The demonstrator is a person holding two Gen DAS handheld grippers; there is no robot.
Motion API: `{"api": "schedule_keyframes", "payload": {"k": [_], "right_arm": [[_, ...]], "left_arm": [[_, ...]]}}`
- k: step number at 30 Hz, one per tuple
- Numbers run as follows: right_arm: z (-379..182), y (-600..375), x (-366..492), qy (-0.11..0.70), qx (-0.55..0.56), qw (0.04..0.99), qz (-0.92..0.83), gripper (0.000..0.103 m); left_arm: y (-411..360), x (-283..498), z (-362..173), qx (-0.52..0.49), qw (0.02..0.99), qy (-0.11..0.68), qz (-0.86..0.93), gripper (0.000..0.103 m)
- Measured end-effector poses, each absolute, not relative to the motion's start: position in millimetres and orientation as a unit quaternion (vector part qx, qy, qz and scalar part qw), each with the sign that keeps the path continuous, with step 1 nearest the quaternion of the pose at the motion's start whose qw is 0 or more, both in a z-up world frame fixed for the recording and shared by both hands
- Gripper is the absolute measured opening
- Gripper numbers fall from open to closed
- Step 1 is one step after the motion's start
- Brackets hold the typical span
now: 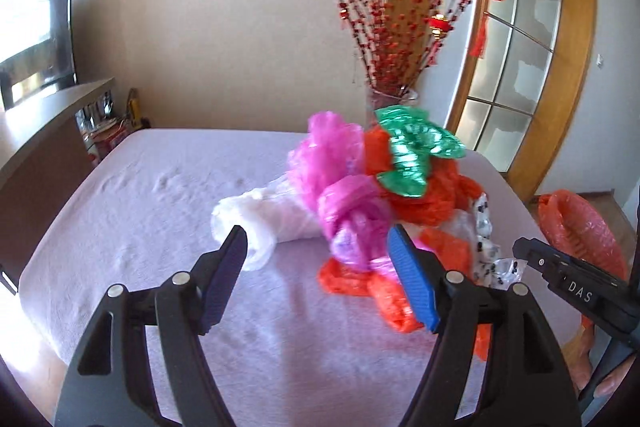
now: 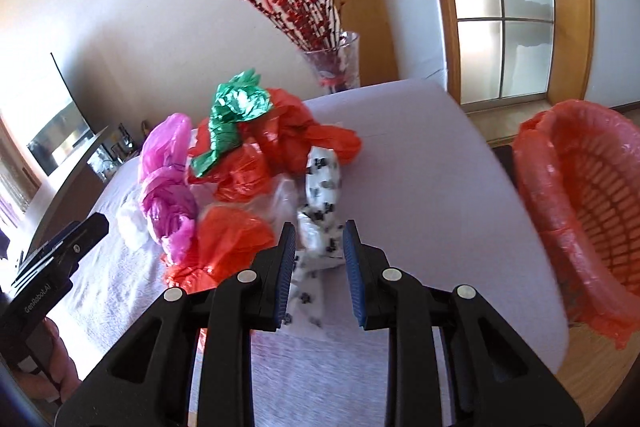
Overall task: Collect trash
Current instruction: 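Grasp the dotted white bag with the right tool while the left tool grasps the pink bag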
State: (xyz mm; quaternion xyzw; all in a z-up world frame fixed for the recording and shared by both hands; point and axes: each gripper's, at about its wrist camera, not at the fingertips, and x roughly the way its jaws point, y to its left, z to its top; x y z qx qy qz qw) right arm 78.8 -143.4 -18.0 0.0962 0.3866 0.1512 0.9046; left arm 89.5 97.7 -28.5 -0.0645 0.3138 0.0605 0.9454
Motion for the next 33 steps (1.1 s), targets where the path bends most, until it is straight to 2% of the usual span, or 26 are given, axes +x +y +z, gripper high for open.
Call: {"api": "schedule_keyframes", "payload": {"k": [6, 13, 14, 15, 16, 21, 33], "right_arm": [[-26, -129, 81, 0.407, 0.086, 0.898, 0.143, 0.026], [-39, -123, 76, 0.42, 0.051, 0.897, 0.129, 0.026], [-42, -124, 76, 0.423, 0.045, 0.897, 0.124, 0.023], [-45, -125, 77, 0.425, 0.045, 0.896, 0.12, 0.011], [-47, -127, 76, 0.427, 0.046, 0.895, 0.117, 0.007], [-50, -147, 73, 0.425, 0.065, 0.898, 0.097, 0.003], [-49, -168, 67, 0.422, 0.072, 0.899, 0.087, 0.003]], "left_arm": [[124, 87, -38, -0.084, 0.942, 0.32, 0.061, 0.072], [119, 97, -48, -0.092, 0.937, 0.333, 0.052, 0.071], [118, 98, -49, -0.093, 0.936, 0.335, 0.05, 0.071], [117, 99, -50, -0.095, 0.936, 0.336, 0.048, 0.071], [116, 100, -51, -0.096, 0.936, 0.337, 0.046, 0.071], [110, 113, -52, -0.098, 0.934, 0.34, 0.04, 0.068], [94, 168, -61, -0.09, 0.927, 0.362, 0.041, 0.059]]}}
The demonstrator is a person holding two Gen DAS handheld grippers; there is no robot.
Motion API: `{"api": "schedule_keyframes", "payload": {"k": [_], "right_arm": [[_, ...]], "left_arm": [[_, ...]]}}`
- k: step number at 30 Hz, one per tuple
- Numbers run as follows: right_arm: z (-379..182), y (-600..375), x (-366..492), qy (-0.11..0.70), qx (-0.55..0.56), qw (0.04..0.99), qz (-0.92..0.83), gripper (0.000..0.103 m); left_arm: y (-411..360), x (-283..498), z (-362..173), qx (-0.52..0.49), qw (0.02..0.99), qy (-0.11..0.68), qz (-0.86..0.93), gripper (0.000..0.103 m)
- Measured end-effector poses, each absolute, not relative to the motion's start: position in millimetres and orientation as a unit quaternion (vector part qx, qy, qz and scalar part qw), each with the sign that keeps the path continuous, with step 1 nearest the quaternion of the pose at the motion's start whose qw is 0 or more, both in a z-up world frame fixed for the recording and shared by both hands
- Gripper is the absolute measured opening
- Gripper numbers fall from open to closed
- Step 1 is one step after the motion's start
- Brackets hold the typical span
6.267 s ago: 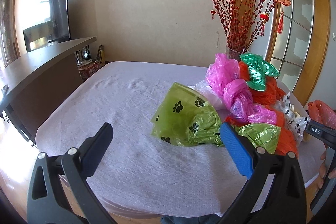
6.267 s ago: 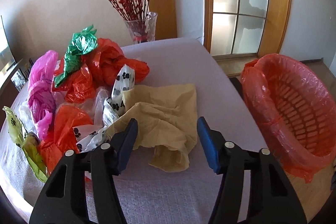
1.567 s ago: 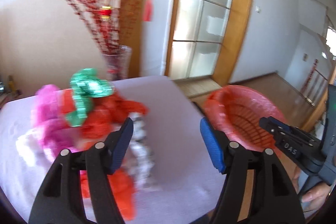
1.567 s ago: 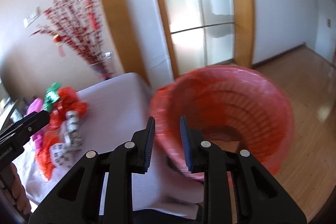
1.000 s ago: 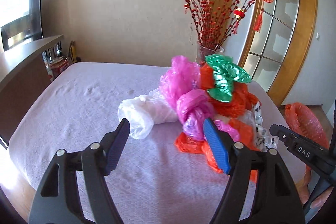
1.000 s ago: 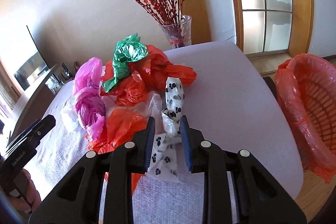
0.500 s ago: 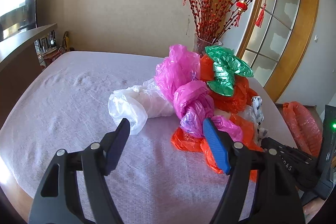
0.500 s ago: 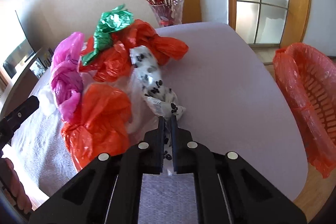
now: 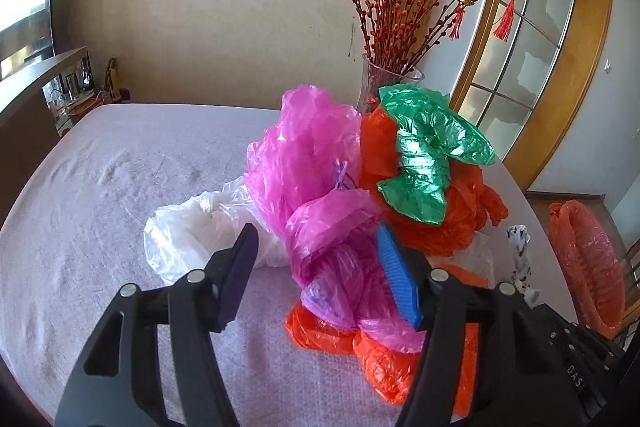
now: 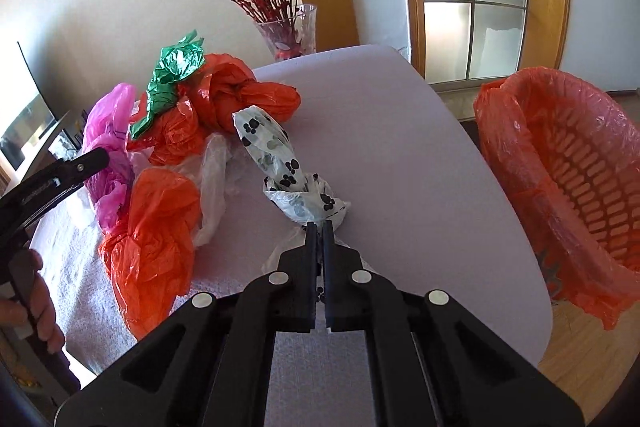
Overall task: Collect trash
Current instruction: 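Grasp the dotted white bag with the right tool while the left tool grasps the pink bag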
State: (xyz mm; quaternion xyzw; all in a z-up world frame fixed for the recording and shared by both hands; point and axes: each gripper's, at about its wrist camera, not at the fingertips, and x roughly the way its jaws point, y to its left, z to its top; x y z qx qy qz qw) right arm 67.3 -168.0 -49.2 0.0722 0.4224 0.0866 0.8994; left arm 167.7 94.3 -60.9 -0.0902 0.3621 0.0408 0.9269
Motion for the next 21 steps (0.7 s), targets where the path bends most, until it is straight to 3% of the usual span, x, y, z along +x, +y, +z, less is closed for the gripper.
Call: {"api": "schedule_keyframes", "payload": {"k": [10, 15, 21], "right_arm": [[-52, -169, 68, 0.424, 0.073, 0.898, 0.093, 0.003], [-52, -168, 67, 0.425, 0.074, 0.898, 0.092, 0.003], [-48, -168, 63, 0.42, 0.076, 0.9, 0.094, 0.003]], "left_arm": [[95, 182, -77, -0.113, 0.915, 0.388, 0.005, 0.046], [96, 181, -81, -0.124, 0.915, 0.385, -0.01, 0.034], [98, 171, -74, -0.123, 0.923, 0.365, -0.015, 0.03]]}}
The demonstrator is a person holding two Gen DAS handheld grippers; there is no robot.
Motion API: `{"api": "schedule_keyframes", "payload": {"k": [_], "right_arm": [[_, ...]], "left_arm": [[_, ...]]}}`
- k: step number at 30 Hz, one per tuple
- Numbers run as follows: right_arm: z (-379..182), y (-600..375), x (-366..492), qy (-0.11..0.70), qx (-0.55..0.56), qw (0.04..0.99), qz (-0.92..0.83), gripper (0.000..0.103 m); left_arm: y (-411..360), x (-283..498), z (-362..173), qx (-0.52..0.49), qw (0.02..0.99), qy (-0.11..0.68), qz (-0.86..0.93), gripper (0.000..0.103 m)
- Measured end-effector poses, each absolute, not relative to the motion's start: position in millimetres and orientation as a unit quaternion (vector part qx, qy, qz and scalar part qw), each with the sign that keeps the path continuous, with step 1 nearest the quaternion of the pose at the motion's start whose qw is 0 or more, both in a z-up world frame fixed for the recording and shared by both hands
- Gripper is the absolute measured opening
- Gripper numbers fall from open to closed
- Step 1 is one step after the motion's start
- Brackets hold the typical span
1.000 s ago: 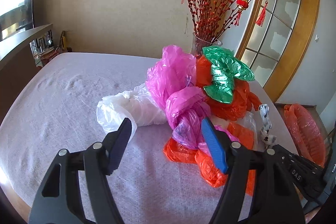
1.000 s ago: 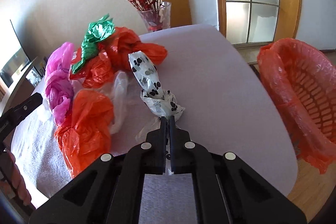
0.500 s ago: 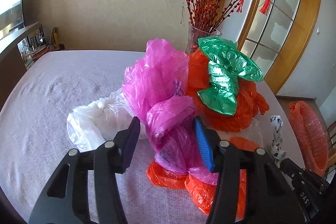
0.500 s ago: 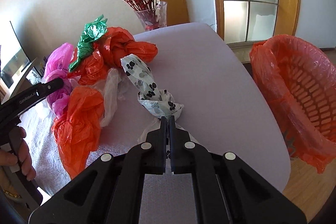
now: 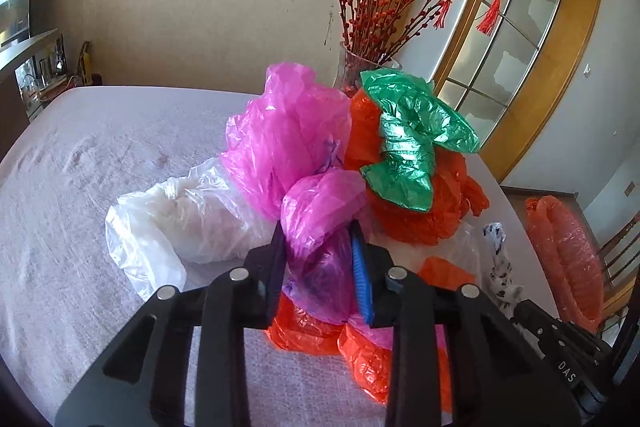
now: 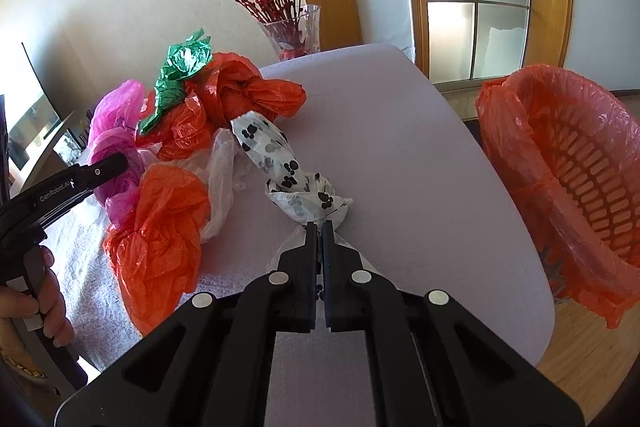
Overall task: Collect trash
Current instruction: 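Grasp the dotted white bag with the right tool while the left tool grasps the pink bag, then carry both bags over the red basket and open both tools to release them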
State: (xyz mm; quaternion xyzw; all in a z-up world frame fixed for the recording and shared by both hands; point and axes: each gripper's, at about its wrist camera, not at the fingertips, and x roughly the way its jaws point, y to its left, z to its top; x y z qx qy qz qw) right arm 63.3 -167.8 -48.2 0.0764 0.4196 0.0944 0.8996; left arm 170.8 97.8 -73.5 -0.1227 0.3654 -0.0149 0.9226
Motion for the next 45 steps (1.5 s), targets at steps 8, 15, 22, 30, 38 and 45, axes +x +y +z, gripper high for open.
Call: {"api": "schedule_keyframes", "payload": {"k": [8, 15, 22, 30, 38, 45], "right_arm": [[-37, -174, 56, 0.403, 0.083, 0.907, 0.094, 0.001], [-27, -185, 53, 0.379, 0.098, 0.916, 0.085, 0.001], [-13, -202, 51, 0.354, 0.113, 0.925, 0.073, 0.001], [5, -228, 46, 0.325, 0.122, 0.936, 0.048, 0.001], [21, -273, 40, 0.296, 0.139, 0.945, -0.002, 0.001], [32, -319, 32, 0.271, 0.156, 0.948, -0.055, 0.001]], "left_arm": [[102, 144, -53, -0.114, 0.935, 0.335, -0.002, 0.03], [93, 127, -31, -0.111, 0.944, 0.312, -0.013, 0.03], [64, 117, -14, -0.09, 0.947, 0.302, -0.055, 0.03], [5, 118, -7, -0.06, 0.943, 0.303, -0.123, 0.03], [-52, 129, -17, -0.043, 0.932, 0.314, -0.177, 0.03], [-106, 141, -26, -0.029, 0.919, 0.321, -0.227, 0.03]]}}
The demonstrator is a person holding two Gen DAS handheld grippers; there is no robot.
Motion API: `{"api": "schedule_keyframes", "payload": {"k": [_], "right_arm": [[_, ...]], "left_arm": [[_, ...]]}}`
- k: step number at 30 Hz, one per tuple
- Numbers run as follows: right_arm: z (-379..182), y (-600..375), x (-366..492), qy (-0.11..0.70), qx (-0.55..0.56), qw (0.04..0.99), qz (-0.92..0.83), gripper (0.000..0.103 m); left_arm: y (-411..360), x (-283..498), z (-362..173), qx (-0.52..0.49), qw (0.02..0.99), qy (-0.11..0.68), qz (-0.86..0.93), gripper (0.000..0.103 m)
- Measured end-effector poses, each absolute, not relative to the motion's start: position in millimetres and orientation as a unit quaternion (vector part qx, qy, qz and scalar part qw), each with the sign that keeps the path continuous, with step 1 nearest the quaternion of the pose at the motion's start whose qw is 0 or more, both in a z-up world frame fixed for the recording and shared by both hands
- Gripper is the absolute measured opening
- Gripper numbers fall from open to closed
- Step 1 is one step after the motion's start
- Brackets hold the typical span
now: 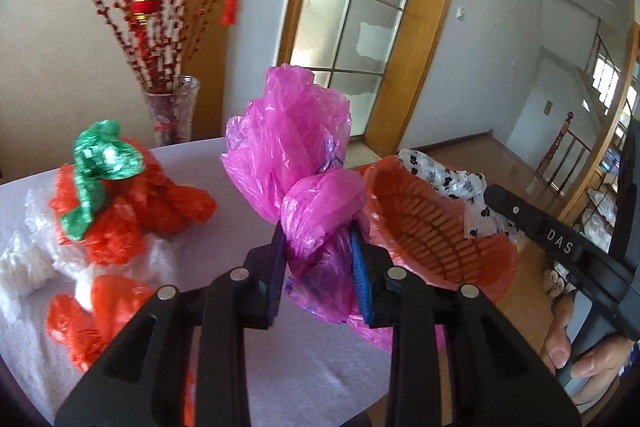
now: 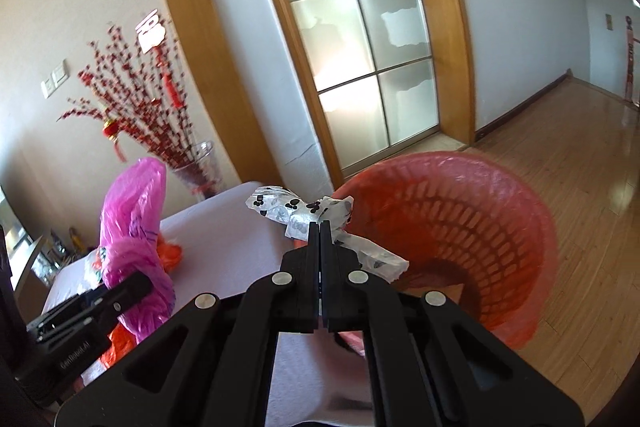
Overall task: Collect trash
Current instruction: 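Carry both bags over the red basket and open both tools to release them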
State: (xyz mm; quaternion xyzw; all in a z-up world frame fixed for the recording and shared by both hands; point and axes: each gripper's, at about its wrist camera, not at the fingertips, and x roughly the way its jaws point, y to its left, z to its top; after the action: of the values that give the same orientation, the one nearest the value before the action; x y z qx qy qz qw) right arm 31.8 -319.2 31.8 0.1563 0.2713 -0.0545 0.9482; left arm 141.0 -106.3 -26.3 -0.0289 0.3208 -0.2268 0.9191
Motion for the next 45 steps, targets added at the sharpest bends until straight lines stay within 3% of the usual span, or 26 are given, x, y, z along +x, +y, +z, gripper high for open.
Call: {"api": "schedule_keyframes", "payload": {"k": [22, 26, 29, 33, 45], "right_arm": [[22, -413, 33, 0.24, 0.228, 0.933, -0.142, 0.001], [17, -423, 39, 0.24, 0.24, 0.93, -0.142, 0.001], [12, -430, 43, 0.245, 0.246, 0.928, -0.139, 0.008], [5, -435, 37, 0.247, 0.252, 0.925, -0.142, 0.041], [2, -398, 28, 0.276, 0.203, 0.931, -0.126, 0.045]], "left_arm": [[-242, 185, -59, 0.001, 0.873, 0.35, -0.34, 0.03], [-258, 195, -64, -0.001, 0.865, 0.357, -0.353, 0.035], [-265, 200, -72, 0.002, 0.863, 0.365, -0.35, 0.043], [-260, 201, -81, 0.0, 0.865, 0.373, -0.335, 0.053], [-181, 179, -66, -0.018, 0.905, 0.361, -0.226, 0.07]]}}
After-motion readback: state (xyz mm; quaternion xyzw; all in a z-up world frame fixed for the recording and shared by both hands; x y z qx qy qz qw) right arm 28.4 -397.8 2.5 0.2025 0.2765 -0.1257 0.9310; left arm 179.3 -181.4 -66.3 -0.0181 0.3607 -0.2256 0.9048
